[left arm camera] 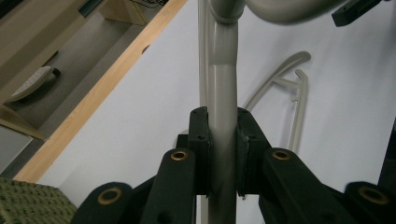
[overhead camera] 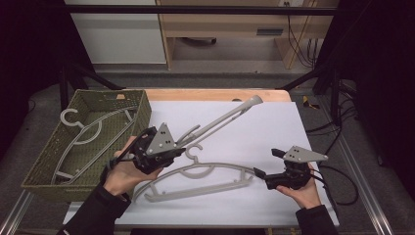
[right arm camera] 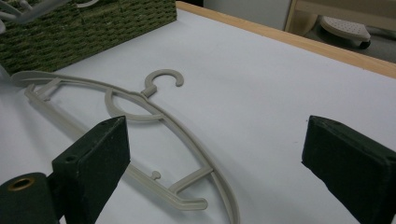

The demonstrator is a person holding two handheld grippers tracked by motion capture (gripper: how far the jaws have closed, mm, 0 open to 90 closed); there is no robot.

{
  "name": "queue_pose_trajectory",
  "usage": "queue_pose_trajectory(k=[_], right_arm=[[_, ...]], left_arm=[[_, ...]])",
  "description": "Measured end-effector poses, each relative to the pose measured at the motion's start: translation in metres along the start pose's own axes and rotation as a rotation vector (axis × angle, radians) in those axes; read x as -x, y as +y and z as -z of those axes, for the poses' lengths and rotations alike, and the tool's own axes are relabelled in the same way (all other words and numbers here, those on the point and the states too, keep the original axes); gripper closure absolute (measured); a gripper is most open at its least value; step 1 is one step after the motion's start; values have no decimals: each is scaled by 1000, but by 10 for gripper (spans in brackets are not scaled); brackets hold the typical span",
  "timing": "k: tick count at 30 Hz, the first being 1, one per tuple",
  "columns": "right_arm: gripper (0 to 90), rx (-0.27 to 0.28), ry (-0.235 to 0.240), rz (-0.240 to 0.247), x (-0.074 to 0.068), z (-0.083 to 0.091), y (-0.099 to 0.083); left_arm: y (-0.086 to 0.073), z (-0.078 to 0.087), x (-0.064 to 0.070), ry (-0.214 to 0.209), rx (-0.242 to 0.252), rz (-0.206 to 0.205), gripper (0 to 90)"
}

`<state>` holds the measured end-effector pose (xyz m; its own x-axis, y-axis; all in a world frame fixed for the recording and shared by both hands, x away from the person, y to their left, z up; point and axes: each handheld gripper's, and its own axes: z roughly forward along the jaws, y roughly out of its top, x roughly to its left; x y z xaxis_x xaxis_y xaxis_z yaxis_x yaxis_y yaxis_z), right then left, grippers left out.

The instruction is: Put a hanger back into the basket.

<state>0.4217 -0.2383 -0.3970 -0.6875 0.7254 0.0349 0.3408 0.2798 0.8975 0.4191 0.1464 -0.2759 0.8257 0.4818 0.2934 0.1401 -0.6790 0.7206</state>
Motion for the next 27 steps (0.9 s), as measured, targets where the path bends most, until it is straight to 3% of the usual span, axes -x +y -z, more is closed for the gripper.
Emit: queue_pose_trajectory(k=[7,13,27], right_arm=[[72,-3,-19,-6,1,1,-2],[68,-2,-24,-10,2,1,-3],[57,23,-49,-14,5,3,-4]], left_arm=[[5,23,-18,20,4,19,794],[3,45,-38,56,-25,35,794],[-34,68,-80,116,-50,144,794]])
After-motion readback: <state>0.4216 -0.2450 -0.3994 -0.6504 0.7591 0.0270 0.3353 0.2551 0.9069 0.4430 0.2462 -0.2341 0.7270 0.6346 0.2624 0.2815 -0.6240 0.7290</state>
